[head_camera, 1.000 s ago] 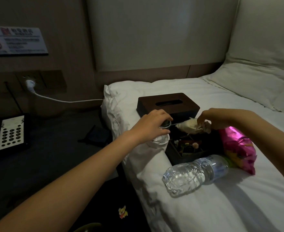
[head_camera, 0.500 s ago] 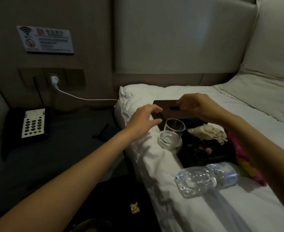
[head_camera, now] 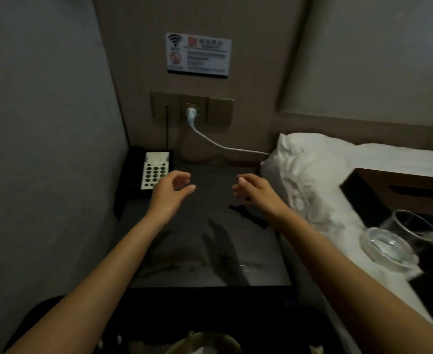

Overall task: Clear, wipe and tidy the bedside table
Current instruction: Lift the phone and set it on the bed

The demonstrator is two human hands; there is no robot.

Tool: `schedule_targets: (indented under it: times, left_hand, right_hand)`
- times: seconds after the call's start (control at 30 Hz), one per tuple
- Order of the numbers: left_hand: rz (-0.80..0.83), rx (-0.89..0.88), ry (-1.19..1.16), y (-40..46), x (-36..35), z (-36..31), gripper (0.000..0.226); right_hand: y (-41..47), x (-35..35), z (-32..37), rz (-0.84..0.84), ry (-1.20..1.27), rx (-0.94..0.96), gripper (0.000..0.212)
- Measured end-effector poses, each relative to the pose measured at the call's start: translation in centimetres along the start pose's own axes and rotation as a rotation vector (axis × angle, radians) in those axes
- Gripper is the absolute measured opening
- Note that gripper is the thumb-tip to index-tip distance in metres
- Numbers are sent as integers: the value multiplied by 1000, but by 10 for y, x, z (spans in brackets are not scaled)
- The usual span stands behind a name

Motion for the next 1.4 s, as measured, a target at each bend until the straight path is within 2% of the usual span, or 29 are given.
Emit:
schedule_targets:
  times: [0.17, 0.33, 0.43, 0.57, 0.67, 0.8, 0.93, 1.1, 1.27, 1.4]
  left_hand:
    - [-192, 200, -80, 6, 46, 73, 30]
    - [-277, 339, -84, 14, 63, 122, 43]
    - [-326, 378, -79, 34, 68, 129, 55]
    - [-372, 444, 24, 54, 74, 134, 63]
    - [-352, 479, 45, 62, 78, 144, 67]
    - [-290, 534, -79, 63, 78, 163, 71]
    - [-310, 592, -223, 59, 82, 176, 69]
    - [-399, 610, -343, 58, 84, 180, 62]
    - [-462, 620, -445, 55, 86, 178, 59]
    - [-484, 611, -473, 51, 88, 170, 46]
  right_hand:
    - [41, -81, -17, 127, 235, -170, 20]
    - [74, -134, -30, 188, 300, -265, 27]
    - [93, -157, -36, 194, 310, -314, 22]
    - [117, -180, -38, 218, 330, -340, 43]
    - [128, -190, -39, 231, 357, -351, 46]
    - [141, -199, -44, 228, 445, -370, 45]
    - [148, -211, -43, 226, 568, -377, 34]
    - [154, -220, -46, 147, 603, -429, 37]
    - [154, -222, -46, 135, 733, -411, 25]
    - [153, -226, -40, 131, 847, -376, 14]
Point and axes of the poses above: each hand's wrist, its own y-axis towards the middle knuckle, its own x-axis out of the back of the hand, z = x × y, the point moved 4 cm from there along y, towards the middle knuckle, and after that the axes turned 7 degrees about -x, right-handed, at the moved point
